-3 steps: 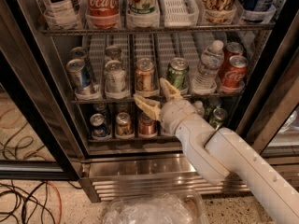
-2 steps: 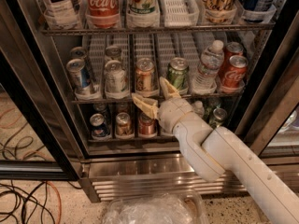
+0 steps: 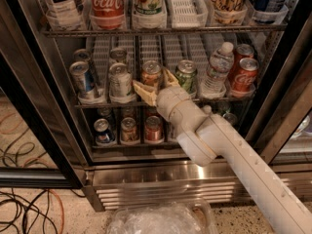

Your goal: Pick orange can from middle shelf of fridge

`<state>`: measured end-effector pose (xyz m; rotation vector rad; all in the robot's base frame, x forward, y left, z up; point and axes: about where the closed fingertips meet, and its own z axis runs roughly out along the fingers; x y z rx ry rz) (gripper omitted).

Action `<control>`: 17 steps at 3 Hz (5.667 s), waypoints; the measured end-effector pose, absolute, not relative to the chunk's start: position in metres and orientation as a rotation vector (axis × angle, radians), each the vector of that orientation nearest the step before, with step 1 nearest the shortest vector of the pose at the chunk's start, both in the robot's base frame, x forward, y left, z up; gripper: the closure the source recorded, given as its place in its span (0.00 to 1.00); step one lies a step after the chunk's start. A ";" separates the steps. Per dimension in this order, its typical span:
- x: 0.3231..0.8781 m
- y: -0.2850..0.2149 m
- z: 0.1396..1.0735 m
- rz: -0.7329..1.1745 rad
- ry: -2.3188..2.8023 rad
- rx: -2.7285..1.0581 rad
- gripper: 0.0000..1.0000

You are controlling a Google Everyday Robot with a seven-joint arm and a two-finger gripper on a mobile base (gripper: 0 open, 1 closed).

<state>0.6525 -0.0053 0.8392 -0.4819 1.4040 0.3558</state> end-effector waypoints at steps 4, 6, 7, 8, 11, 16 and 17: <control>0.665 -0.001 0.834 0.350 1.410 -0.483 0.96; 0.664 0.000 0.838 0.349 1.403 -0.487 1.00; 0.661 0.001 0.854 0.349 1.371 -0.492 1.00; 0.657 0.003 0.871 0.353 1.330 -0.497 1.00; 0.633 0.001 0.902 0.379 1.266 -0.530 1.00; 0.538 0.007 0.898 0.579 1.413 -0.851 1.00; 0.527 -0.006 0.895 0.581 1.449 -0.886 1.00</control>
Offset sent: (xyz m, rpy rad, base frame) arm 0.0177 0.0040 -0.0074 -0.0056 0.0021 -0.0098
